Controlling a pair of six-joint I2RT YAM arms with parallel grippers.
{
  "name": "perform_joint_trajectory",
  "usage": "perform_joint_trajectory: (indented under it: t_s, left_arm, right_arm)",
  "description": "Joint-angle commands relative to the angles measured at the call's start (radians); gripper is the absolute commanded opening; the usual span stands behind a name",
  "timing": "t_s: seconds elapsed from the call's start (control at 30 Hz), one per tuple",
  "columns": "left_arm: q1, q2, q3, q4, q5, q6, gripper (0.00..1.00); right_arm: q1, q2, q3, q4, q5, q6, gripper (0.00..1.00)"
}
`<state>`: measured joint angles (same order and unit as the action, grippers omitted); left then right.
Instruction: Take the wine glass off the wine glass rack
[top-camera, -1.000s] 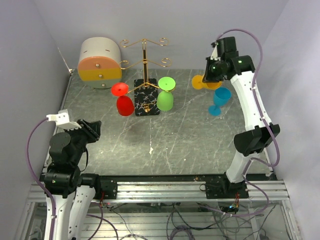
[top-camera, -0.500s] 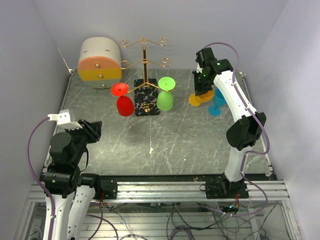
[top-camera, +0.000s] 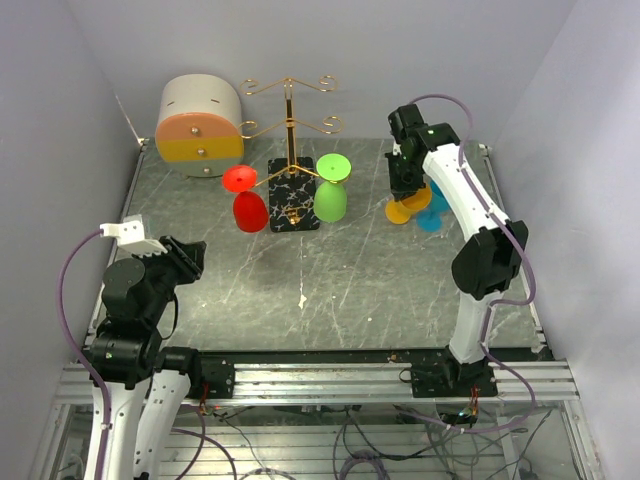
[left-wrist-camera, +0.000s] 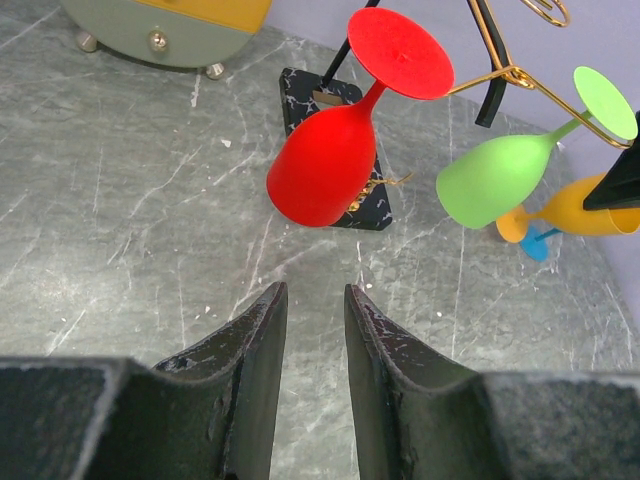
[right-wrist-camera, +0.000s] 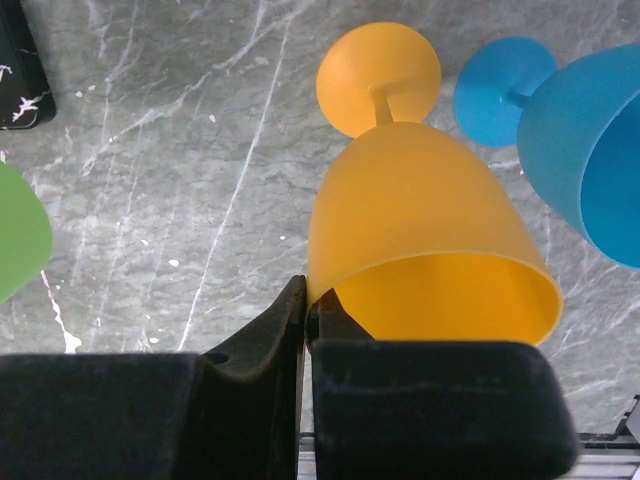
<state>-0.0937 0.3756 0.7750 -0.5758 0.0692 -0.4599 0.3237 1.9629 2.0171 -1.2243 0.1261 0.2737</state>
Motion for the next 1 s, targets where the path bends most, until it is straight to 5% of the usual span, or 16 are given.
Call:
perform_joint_trajectory:
  t_s: [0.0,0.4,0.97]
  left_arm:
    - [-0.009,0.002,-0.001,0.002,0.019,0.016,0.4]
    - [-0.009,0.011,0.0,0.002,0.017,0.016,0.4]
    - [-0.009,0.005,0.0,0.006,0.016,0.012,0.41]
  right_arm:
    - [-0.002,0.036,0.013,-0.008,0.023,-0.002,0.0]
    - [-0.003,0.051,0.05,-0.014,0.022,-0.004,0.16]
    - [0.0,-0.168,0.076,0.043,-0.006,0.012,0.18]
